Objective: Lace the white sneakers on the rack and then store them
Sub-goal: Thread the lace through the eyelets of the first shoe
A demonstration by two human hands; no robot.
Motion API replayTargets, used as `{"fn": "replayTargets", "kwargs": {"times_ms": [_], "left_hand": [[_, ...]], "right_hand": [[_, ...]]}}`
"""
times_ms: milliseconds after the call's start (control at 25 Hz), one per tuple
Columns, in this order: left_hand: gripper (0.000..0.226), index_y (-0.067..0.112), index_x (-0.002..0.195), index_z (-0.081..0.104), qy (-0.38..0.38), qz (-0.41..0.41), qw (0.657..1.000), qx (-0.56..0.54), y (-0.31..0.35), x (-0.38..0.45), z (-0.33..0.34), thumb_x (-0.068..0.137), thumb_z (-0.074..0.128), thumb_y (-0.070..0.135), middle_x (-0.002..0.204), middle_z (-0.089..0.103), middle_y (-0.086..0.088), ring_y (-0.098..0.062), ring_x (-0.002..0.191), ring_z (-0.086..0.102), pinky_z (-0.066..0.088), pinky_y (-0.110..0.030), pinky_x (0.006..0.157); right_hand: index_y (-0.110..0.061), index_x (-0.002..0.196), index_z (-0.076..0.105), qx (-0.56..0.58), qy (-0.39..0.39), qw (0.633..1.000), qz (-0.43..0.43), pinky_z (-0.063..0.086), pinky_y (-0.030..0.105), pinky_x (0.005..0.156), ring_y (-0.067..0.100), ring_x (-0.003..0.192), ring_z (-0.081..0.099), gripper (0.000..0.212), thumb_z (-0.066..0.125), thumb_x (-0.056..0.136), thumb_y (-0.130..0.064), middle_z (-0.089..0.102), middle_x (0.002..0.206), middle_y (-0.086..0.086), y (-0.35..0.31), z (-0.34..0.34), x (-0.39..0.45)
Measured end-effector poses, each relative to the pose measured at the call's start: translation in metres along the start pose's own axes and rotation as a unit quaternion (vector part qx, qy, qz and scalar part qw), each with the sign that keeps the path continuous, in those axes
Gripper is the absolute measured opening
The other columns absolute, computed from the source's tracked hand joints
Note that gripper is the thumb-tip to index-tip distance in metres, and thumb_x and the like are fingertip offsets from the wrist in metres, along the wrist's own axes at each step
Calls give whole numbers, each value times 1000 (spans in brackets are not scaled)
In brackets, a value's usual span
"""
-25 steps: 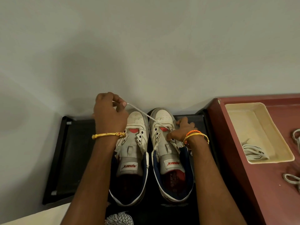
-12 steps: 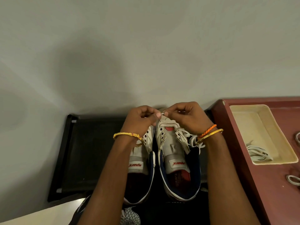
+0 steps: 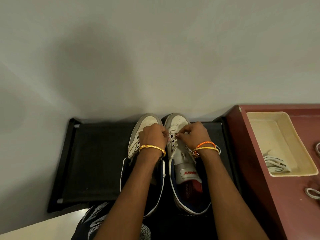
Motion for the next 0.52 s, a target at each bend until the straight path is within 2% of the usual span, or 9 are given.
{"fn": "replayTargets", "kwargs": {"times_ms": [80, 160, 200, 280, 320, 440, 520], "left_hand": [[14, 18, 93, 76, 10, 2, 1000, -10, 0, 0, -1, 79, 74, 22, 92, 74, -5, -22, 88, 66, 51, -38, 85], [14, 17, 90, 76, 14, 1, 999, -29, -3, 1, -1, 77, 76, 22, 90, 74, -5, -21, 87, 66, 52, -38, 84], [15, 16, 89, 76, 17, 0, 999, -43, -5, 1, -1, 75, 78, 21, 90, 74, -5, -21, 86, 66, 52, -37, 83], [16, 14, 87, 77, 23, -5, 997, -71, -9, 2, 0, 72, 80, 19, 88, 74, -6, -21, 85, 67, 53, -36, 80], [17, 14, 87, 77, 24, -9, 996, -84, -11, 2, 0, 71, 80, 18, 88, 74, -6, -20, 84, 67, 54, -35, 80], [16, 14, 86, 77, 27, -15, 994, -100, -14, 3, 2, 71, 80, 15, 87, 74, -4, -17, 83, 67, 54, -34, 80], [14, 15, 85, 77, 26, -16, 995, -97, -14, 3, 2, 71, 80, 14, 86, 74, -4, -18, 82, 67, 54, -36, 80]], "right_hand": [[-7, 89, 76, 49, -10, 998, 30, 38, 21, 75, 19, 92, 57, 12, 67, 83, -12, 68, 92, 9, 7, 4, -1], [-8, 88, 76, 93, -36, 992, 73, 41, 23, 78, 17, 90, 57, 10, 66, 84, -11, 67, 93, 7, 15, 13, -3], [-14, 81, 76, 96, -42, 990, 90, 45, 27, 83, 20, 93, 58, 10, 66, 82, -11, 67, 100, 10, 18, 18, -3], [-29, 63, 70, 77, -50, 989, 112, 49, 36, 92, 28, 100, 58, 23, 64, 79, -13, 63, 110, 15, 22, 28, -2], [-29, 61, 68, 78, -53, 988, 120, 49, 36, 93, 28, 99, 58, 26, 63, 79, -12, 63, 111, 15, 24, 31, 0], [-9, 87, 75, 127, -79, 978, 144, 42, 26, 84, 19, 91, 54, 13, 63, 84, -5, 64, 98, 7, 29, 29, 1], [-3, 98, 72, 149, -97, 973, 149, 39, 25, 83, 16, 90, 51, 15, 62, 86, -3, 61, 91, 5, 29, 25, 0]]}}
Point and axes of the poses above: each hand's wrist, its own x-axis towards the middle knuckle, its own z-axis out of the palm, y = z × x, the point moved 10 cm from there along x, towards the middle knuckle
